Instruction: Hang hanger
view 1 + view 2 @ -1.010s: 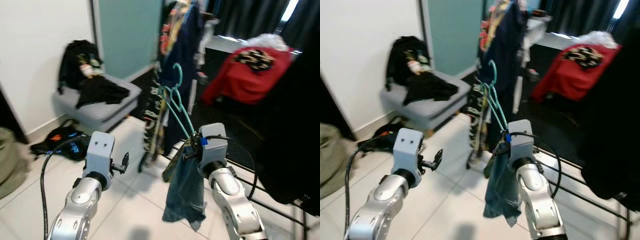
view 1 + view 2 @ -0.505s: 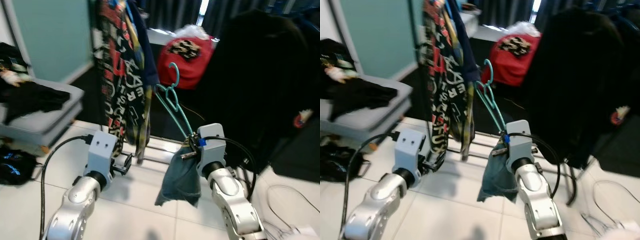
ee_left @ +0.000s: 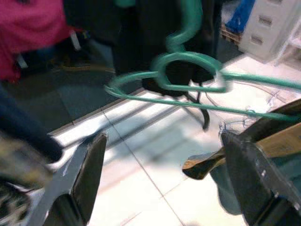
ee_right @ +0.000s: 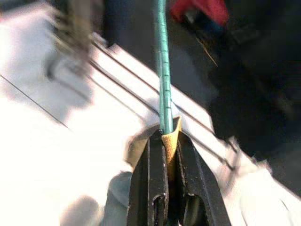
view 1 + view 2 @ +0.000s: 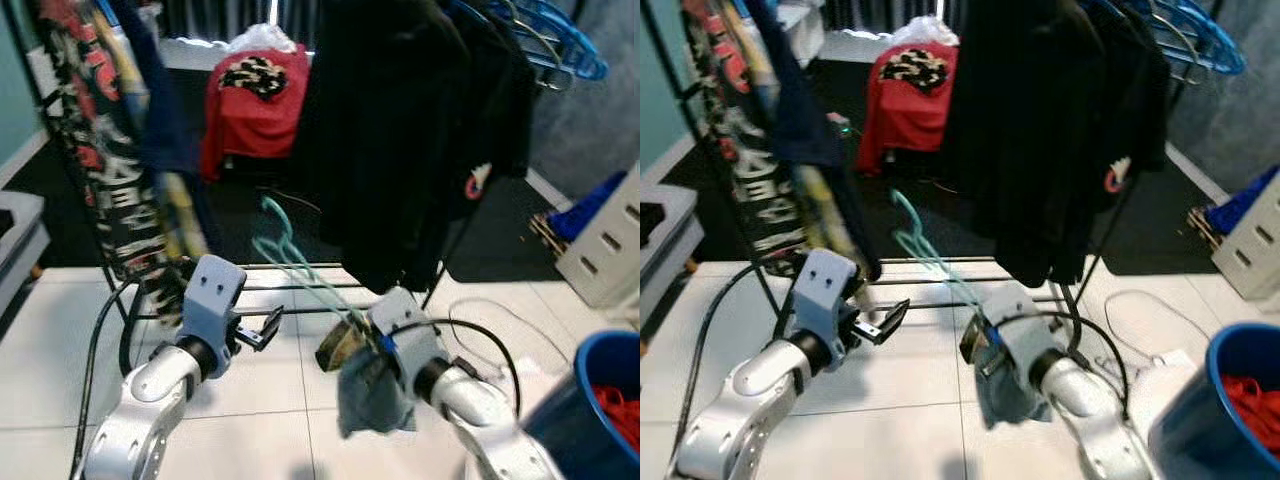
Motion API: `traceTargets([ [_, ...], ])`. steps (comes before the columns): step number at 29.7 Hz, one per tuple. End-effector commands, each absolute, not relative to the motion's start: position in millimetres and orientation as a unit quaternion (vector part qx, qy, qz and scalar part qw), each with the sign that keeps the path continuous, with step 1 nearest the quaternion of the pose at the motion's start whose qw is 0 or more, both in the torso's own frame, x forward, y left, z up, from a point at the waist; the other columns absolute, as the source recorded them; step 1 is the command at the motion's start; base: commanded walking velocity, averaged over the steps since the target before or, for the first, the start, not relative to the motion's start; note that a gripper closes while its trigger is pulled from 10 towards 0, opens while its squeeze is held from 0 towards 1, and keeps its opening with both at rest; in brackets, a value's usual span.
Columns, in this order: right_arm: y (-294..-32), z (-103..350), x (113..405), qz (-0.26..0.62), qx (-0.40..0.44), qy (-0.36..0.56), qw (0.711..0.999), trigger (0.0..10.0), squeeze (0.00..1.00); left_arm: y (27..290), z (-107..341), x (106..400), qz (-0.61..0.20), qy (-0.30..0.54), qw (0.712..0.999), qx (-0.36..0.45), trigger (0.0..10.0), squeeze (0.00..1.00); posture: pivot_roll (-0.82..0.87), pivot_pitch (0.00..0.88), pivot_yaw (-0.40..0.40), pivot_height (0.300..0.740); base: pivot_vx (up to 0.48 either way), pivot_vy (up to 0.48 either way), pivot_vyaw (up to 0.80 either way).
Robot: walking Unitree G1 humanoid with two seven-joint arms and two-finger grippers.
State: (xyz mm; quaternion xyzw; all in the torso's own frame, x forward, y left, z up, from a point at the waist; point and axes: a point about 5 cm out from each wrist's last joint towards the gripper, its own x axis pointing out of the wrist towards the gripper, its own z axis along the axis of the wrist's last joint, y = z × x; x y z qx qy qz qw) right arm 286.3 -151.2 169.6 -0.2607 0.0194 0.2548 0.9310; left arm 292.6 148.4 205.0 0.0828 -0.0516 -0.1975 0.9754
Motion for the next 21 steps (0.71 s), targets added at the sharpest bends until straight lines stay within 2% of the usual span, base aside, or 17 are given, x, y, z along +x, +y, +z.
traceTargets([
  [1,-155,178,282,0.256,-0.268,0.006,0.929,10.0,0.0,146,203,291,-0.219,-0.051,0.971,0.08,10.0,0.0,-0.1,0.197,-0.076,0.74,0.0,0.0,-0.74],
  [2,-155,178,282,0.256,-0.268,0.006,0.929,10.0,0.0,146,203,291,-0.219,-0.051,0.971,0.08,10.0,0.0,-0.1,0.197,-0.076,0.74,0.0,0.0,-0.74],
  [4,-179,197,281,0.243,-0.299,-0.017,0.923,10.0,0.0,153,203,295,-0.233,-0.045,0.967,0.095,10.0,0.0,-0.12,0.193,-0.054,0.74,0.0,0.0,-0.29],
  [6,-179,197,281,0.243,-0.299,-0.017,0.923,10.0,0.0,153,203,295,-0.233,-0.045,0.967,0.095,10.0,0.0,-0.12,0.193,-0.054,0.74,0.0,0.0,0.0],
  [8,-190,228,279,0.249,-0.312,-0.065,0.915,10.0,0.0,160,203,298,-0.251,-0.036,0.962,0.104,10.0,0.0,-0.13,0.186,-0.038,0.74,0.0,0.0,0.0],
  [9,-190,228,279,0.249,-0.312,-0.065,0.915,10.0,0.0,160,203,298,-0.251,-0.036,0.962,0.104,10.0,0.0,-0.13,0.186,-0.038,0.74,0.0,0.0,0.0],
  [12,-182,269,271,0.308,-0.28,-0.124,0.901,10.0,0.0,164,204,300,-0.28,-0.026,0.956,0.084,10.0,0.0,-0.12,0.168,-0.029,0.74,0.0,0.0,0.0],
  [16,-170,279,265,0.36,-0.26,-0.136,0.886,10.0,0.0,160,203,296,-0.323,-0.017,0.943,0.075,10.0,0.0,-0.12,0.163,-0.028,0.74,0.0,0.0,0.0],
  [21,-161,287,266,0.382,-0.231,-0.156,0.881,10.0,0.0,152,201,294,-0.343,-0.011,0.936,0.075,10.0,0.0,-0.12,0.163,-0.027,0.74,0.0,0.0,0.0],
])
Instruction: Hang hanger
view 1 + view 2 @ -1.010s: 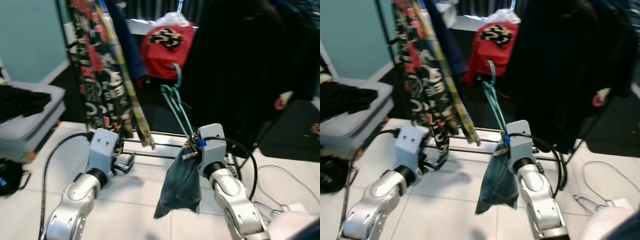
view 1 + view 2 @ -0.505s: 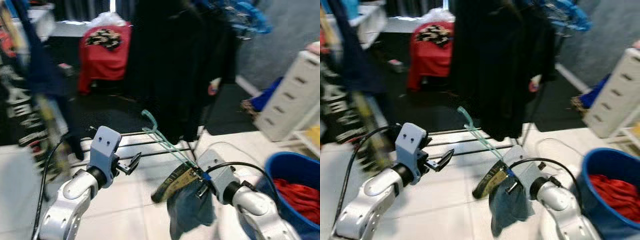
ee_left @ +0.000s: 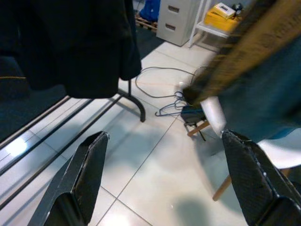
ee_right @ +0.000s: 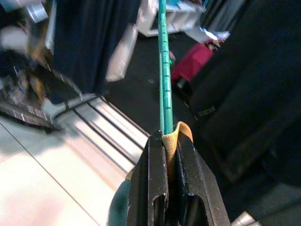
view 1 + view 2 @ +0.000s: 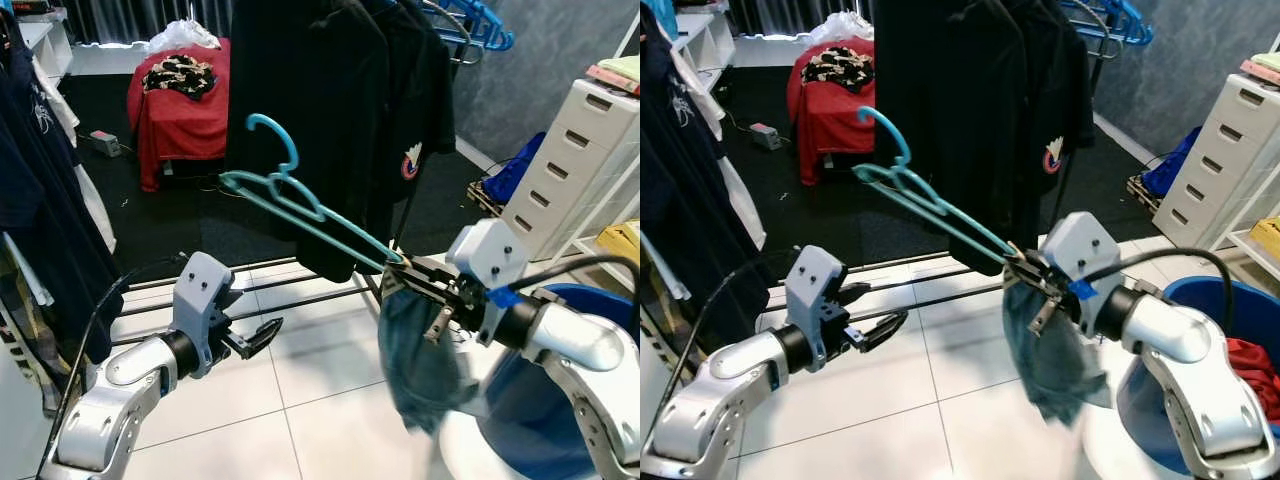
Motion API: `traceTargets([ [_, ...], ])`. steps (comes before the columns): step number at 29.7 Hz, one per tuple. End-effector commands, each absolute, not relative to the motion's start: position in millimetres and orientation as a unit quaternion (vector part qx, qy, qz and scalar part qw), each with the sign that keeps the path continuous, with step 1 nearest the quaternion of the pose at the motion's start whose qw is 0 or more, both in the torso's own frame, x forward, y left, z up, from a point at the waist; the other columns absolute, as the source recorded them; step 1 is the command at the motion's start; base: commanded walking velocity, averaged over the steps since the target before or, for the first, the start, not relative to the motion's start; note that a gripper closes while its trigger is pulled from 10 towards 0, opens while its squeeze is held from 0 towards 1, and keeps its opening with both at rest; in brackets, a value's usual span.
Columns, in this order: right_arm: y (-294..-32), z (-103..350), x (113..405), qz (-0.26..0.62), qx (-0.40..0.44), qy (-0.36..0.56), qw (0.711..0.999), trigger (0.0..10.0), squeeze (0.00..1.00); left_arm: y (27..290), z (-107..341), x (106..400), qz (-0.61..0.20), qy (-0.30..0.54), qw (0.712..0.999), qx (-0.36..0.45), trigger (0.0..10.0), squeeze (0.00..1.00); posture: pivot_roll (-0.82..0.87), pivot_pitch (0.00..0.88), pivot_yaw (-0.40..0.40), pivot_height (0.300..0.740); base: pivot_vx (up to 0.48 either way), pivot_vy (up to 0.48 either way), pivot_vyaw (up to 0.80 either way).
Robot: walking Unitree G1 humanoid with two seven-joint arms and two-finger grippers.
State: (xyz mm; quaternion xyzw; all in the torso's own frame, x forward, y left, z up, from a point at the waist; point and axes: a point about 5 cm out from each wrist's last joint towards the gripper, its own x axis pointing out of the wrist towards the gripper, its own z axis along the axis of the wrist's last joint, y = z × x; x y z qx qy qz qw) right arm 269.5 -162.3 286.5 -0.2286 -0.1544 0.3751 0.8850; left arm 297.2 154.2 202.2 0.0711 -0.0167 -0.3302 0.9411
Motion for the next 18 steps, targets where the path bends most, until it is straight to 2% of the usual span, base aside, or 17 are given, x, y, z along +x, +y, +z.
traceTargets([
  [1,-156,289,266,0.401,-0.211,-0.163,0.876,10.0,0.0,148,200,296,-0.343,-0.006,0.937,0.068,10.0,0.0,-0.11,0.166,-0.026,0.74,0.0,0.0,0.0],
  [2,-149,291,263,0.439,-0.185,-0.163,0.864,10.0,0.0,143,199,300,-0.339,0.0,0.939,0.052,10.0,0.0,-0.11,0.166,-0.028,0.74,0.0,0.0,0.0],
  [4,-149,291,263,0.439,-0.185,-0.163,0.864,10.0,0.0,143,199,300,-0.339,0.0,0.939,0.052,10.0,0.0,-0.11,0.166,-0.028,0.74,0.0,0.0,0.0],
  [5,-146,293,259,0.473,-0.172,-0.157,0.85,10.0,0.0,141,199,304,-0.33,0.003,0.943,0.042,10.0,0.0,-0.11,0.167,-0.029,0.74,0.0,0.0,0.0],
  [10,-148,294,257,0.496,-0.169,-0.148,0.839,10.0,0.0,144,200,308,-0.315,0.006,0.948,0.045,10.0,0.0,-0.12,0.17,-0.03,0.74,0.0,0.0,0.0],
  [11,-155,294,253,0.516,-0.186,-0.127,0.826,10.0,0.0,163,203,316,-0.279,0.003,0.958,0.059,10.0,0.0,-0.12,0.179,-0.028,0.74,0.0,0.0,0.0],
  [13,-155,294,253,0.516,-0.186,-0.127,0.826,10.0,0.0,163,203,316,-0.279,0.003,0.958,0.059,10.0,0.0,-0.12,0.179,-0.028,0.74,0.0,0.0,0.0],
  [14,-164,294,250,0.535,-0.204,-0.102,0.814,10.0,0.0,188,206,320,-0.246,0.003,0.965,0.087,10.0,0.0,-0.13,0.185,-0.031,0.74,0.0,0.0,0.0],
  [15,-164,294,250,0.535,-0.204,-0.102,0.814,10.0,0.0,188,206,320,-0.246,0.003,0.965,0.087,10.0,0.0,-0.13,0.185,-0.031,0.74,0.0,0.0,0.0],
  [16,-170,296,247,0.547,-0.216,-0.085,0.804,10.0,0.0,208,208,321,-0.219,0.006,0.969,0.111,10.0,0.0,-0.13,0.187,-0.032,0.74,0.0,0.0,0.0],
  [17,-170,296,247,0.547,-0.216,-0.085,0.804,10.0,0.0,208,208,321,-0.219,0.006,0.969,0.111,10.0,0.0,-0.13,0.187,-0.032,0.74,0.0,0.0,0.0],
  [18,-174,301,247,0.559,-0.225,-0.074,0.794,10.0,0.0,227,207,321,-0.193,0.015,0.972,0.133,10.0,0.0,-0.13,0.19,-0.03,0.74,0.0,0.0,0.0],
])
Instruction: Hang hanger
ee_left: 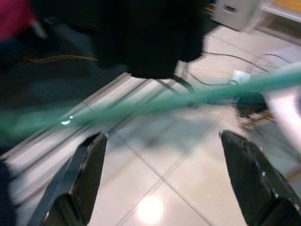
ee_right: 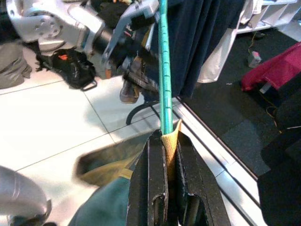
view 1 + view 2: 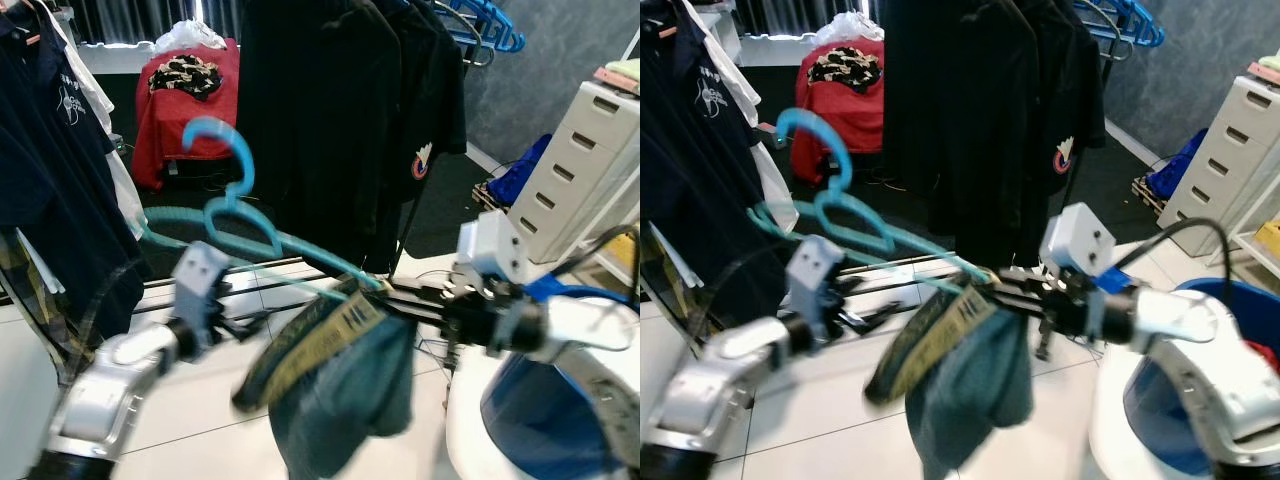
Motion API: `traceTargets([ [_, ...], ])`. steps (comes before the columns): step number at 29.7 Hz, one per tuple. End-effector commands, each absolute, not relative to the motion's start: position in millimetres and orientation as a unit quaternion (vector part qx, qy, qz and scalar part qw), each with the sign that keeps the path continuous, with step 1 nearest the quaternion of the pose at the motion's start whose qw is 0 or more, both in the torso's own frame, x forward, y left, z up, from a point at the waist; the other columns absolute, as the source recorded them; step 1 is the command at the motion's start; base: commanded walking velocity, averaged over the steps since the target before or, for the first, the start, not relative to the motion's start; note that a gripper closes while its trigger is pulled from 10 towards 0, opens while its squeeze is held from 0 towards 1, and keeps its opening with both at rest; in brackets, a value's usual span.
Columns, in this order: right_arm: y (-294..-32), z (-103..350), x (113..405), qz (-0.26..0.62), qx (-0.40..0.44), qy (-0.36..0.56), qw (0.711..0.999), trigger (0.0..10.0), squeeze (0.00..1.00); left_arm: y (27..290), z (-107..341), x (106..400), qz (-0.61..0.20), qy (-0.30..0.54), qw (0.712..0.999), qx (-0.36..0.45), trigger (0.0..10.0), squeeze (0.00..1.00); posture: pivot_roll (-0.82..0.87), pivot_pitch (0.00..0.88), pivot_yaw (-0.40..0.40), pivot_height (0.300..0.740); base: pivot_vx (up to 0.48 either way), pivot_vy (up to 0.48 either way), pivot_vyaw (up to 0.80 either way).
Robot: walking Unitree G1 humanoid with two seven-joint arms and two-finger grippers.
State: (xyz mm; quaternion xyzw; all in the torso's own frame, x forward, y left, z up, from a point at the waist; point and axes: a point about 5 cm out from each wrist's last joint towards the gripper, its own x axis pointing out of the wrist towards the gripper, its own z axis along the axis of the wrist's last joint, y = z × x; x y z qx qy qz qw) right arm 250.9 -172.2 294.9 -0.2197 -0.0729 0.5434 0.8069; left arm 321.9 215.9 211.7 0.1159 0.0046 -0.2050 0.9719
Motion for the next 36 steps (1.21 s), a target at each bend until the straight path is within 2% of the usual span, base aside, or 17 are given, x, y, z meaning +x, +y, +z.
traceTargets([
  [1,-174,301,247,0.559,-0.225,-0.074,0.794,10.0,0.0,227,207,321,-0.193,0.015,0.972,0.133,10.0,0.0,-0.13,0.19,-0.03,0.74,0.0,0.0,0.0],
  [2,-174,301,247,0.559,-0.225,-0.074,0.794,10.0,0.0,227,207,321,-0.193,0.015,0.972,0.133,10.0,0.0,-0.13,0.19,-0.03,0.74,0.0,0.0,0.0],
  [3,-176,306,247,0.567,-0.233,-0.069,0.787,10.0,0.0,239,206,319,-0.179,0.025,0.973,0.146,10.0,0.0,-0.13,0.192,-0.033,0.74,0.0,0.0,0.0],
  [6,-176,306,247,0.567,-0.233,-0.069,0.787,10.0,0.0,239,206,319,-0.179,0.025,0.973,0.146,10.0,0.0,-0.13,0.192,-0.033,0.74,0.0,0.0,0.0],
  [9,-172,322,250,0.594,-0.249,-0.082,0.761,10.0,0.0,245,193,300,-0.226,0.071,0.957,0.165,10.0,0.0,-0.13,0.2,-0.039,0.74,0.0,0.0,0.0],
  [11,-172,322,250,0.594,-0.249,-0.082,0.761,10.0,0.0,245,193,300,-0.226,0.071,0.957,0.165,10.0,0.0,-0.13,0.2,-0.039,0.74,0.0,0.0,0.0],
  [12,-165,334,255,0.603,-0.256,-0.104,0.748,10.0,0.0,232,190,292,-0.263,0.085,0.952,0.134,10.0,0.0,-0.12,0.201,-0.042,0.74,0.0,0.0,0.0],
  [14,-165,334,255,0.603,-0.256,-0.104,0.748,10.0,0.0,232,190,292,-0.263,0.085,0.952,0.134,10.0,0.0,-0.12,0.201,-0.042,0.74,0.0,0.0,0.0],
  [15,-156,344,262,0.608,-0.261,-0.128,0.739,10.0,0.0,210,188,289,-0.29,0.109,0.947,0.084,10.0,0.0,-0.12,0.201,-0.049,0.74,0.0,0.0,0.0],
  [17,-156,344,262,0.608,-0.261,-0.128,0.739,10.0,0.0,210,188,289,-0.29,0.109,0.947,0.084,10.0,0.0,-0.12,0.201,-0.049,0.74,0.0,0.0,0.0],
  [18,-150,349,268,0.61,-0.268,-0.139,0.733,10.0,0.0,187,188,289,-0.315,0.13,0.939,0.053,10.0,0.0,-0.11,0.206,-0.056,0.74,0.0,0.0,0.0],
  [20,-150,349,268,0.61,-0.268,-0.139,0.733,10.0,0.0,187,188,289,-0.315,0.13,0.939,0.053,10.0,0.0,-0.11,0.206,-0.056,0.74,0.0,0.0,0.0],
  [21,-148,351,273,0.608,-0.273,-0.143,0.732,10.0,0.0,170,188,289,-0.328,0.139,0.933,0.047,10.0,0.0,-0.11,0.206,-0.054,0.74,0.0,0.0,0.0],
  [24,-149,355,280,0.602,-0.275,-0.144,0.735,10.0,0.0,156,185,297,-0.305,0.129,0.94,0.088,10.0,0.0,-0.12,0.21,-0.05,0.74,0.0,0.0,0.0],
  [30,-149,361,283,0.618,-0.275,-0.138,0.723,10.0,0.0,156,186,312,-0.255,0.104,0.954,0.114,10.0,0.0,-0.13,0.214,-0.062,0.74,0.0,0.0,0.0],
  [35,-148,364,284,0.634,-0.286,-0.129,0.707,10.0,0.0,181,188,318,-0.188,0.099,0.968,0.134,10.0,0.0,-0.13,0.213,-0.073,0.74,0.0,0.0,0.0],
  [36,-149,366,284,0.637,-0.29,-0.128,0.703,10.0,0.0,195,190,317,-0.163,0.1,0.972,0.139,10.0,0.0,-0.13,0.217,-0.078,0.74,0.0,0.0,0.0],
])
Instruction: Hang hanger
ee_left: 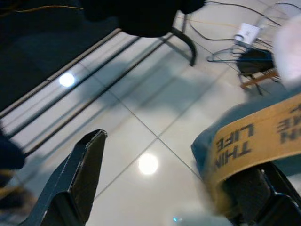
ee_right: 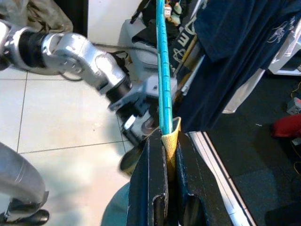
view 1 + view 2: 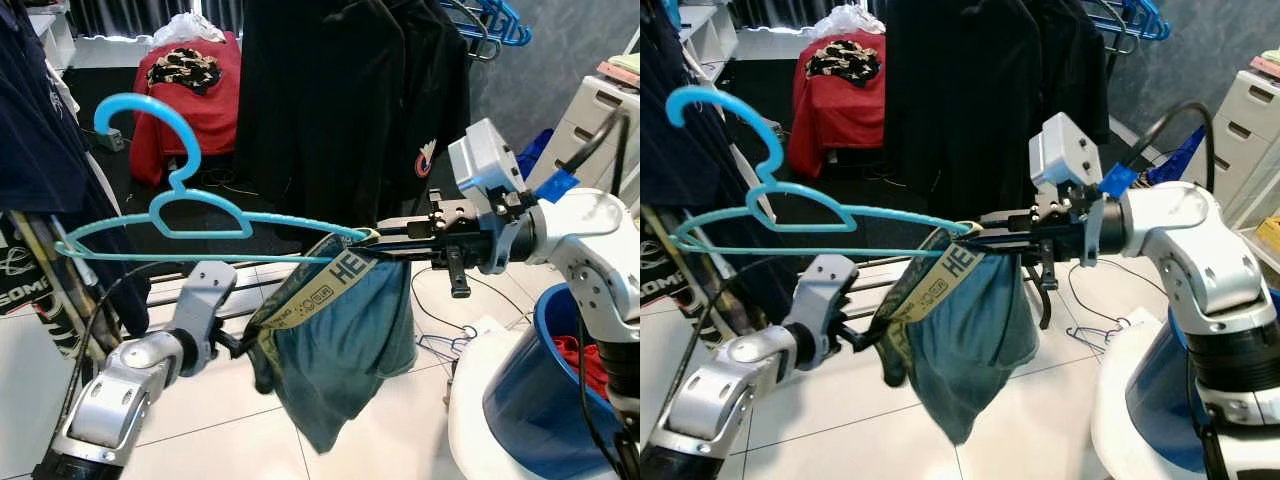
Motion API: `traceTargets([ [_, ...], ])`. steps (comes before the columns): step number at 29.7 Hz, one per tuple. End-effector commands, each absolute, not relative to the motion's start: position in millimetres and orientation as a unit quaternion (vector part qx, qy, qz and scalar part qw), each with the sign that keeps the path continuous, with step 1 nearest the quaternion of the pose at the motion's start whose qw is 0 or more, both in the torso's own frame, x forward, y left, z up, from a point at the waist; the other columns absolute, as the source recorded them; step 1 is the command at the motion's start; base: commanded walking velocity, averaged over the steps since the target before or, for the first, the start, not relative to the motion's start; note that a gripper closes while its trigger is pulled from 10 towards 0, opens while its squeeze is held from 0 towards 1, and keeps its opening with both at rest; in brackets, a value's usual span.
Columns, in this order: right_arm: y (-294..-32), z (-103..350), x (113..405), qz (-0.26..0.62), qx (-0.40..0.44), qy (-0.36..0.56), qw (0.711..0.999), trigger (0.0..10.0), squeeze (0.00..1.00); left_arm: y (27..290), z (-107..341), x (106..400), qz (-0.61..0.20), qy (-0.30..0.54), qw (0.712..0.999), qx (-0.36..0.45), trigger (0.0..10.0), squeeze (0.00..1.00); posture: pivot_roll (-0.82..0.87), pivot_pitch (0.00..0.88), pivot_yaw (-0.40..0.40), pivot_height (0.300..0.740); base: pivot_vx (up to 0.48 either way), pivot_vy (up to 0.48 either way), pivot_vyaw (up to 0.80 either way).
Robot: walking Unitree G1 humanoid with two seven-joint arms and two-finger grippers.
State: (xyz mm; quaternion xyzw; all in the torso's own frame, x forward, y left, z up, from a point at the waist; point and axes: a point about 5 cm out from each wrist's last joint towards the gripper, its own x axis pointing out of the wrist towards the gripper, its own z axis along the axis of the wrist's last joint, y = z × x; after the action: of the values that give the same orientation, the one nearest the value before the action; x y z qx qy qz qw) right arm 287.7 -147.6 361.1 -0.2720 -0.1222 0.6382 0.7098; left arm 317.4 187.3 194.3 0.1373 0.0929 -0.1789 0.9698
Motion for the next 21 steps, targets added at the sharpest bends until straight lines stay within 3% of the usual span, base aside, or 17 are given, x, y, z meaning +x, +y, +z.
traceTargets([
  [1,-149,369,285,0.639,-0.293,-0.129,0.7,10.0,0.0,211,194,315,-0.134,0.108,0.975,0.144,10.0,0.0,-0.13,0.219,-0.082,0.74,0.0,0.0,0.0],
  [5,-149,371,287,0.639,-0.296,-0.133,0.697,10.0,0.0,234,196,308,-0.096,0.124,0.977,0.144,10.0,0.0,-0.12,0.228,-0.092,0.74,0.0,0.0,0.0],
  [10,-149,373,290,0.634,-0.295,-0.14,0.701,10.0,0.0,242,191,293,-0.101,0.147,0.977,0.113,10.0,0.0,-0.11,0.241,-0.102,0.74,0.0,0.0,0.0],
  [11,-150,374,291,0.632,-0.294,-0.142,0.703,10.0,0.0,242,186,285,-0.105,0.156,0.976,0.112,9.4,0.0,-0.11,0.242,-0.104,0.74,0.0,0.0,0.0],
  [12,-150,374,291,0.632,-0.294,-0.142,0.703,10.0,0.0,242,186,285,-0.105,0.156,0.976,0.112,9.4,0.0,-0.11,0.242,-0.104,0.74,0.0,0.0,0.0],
  [13,-151,375,292,0.631,-0.293,-0.145,0.704,10.0,0.0,242,182,281,-0.101,0.16,0.975,0.121,6.8,0.0,-0.1,0.241,-0.105,0.74,0.0,0.0,0.0],
  [14,-151,375,292,0.631,-0.293,-0.145,0.704,10.0,0.0,242,182,281,-0.101,0.16,0.975,0.121,6.8,0.0,-0.1,0.241,-0.105,0.74,0.0,0.0,0.0],
  [15,-151,375,293,0.631,-0.292,-0.148,0.704,10.0,0.0,243,178,280,-0.083,0.162,0.975,0.129,5.3,0.0,-0.11,0.239,-0.107,0.74,0.0,0.0,0.0],
  [17,-149,377,294,0.632,-0.291,-0.152,0.702,10.0,0.0,244,175,283,-0.055,0.16,0.975,0.147,5.3,0.0,-0.11,0.238,-0.107,0.74,0.0,0.0,0.0],
  [18,-148,379,295,0.633,-0.291,-0.155,0.7,10.0,0.0,243,174,285,-0.045,0.157,0.975,0.151,8.5,0.0,-0.11,0.237,-0.107,0.74,0.0,0.0,0.0],
  [21,-147,381,296,0.635,-0.292,-0.158,0.698,10.0,0.0,242,174,287,-0.037,0.155,0.975,0.153,8.5,0.0,-0.11,0.237,-0.107,0.74,0.0,0.0,0.0],
])
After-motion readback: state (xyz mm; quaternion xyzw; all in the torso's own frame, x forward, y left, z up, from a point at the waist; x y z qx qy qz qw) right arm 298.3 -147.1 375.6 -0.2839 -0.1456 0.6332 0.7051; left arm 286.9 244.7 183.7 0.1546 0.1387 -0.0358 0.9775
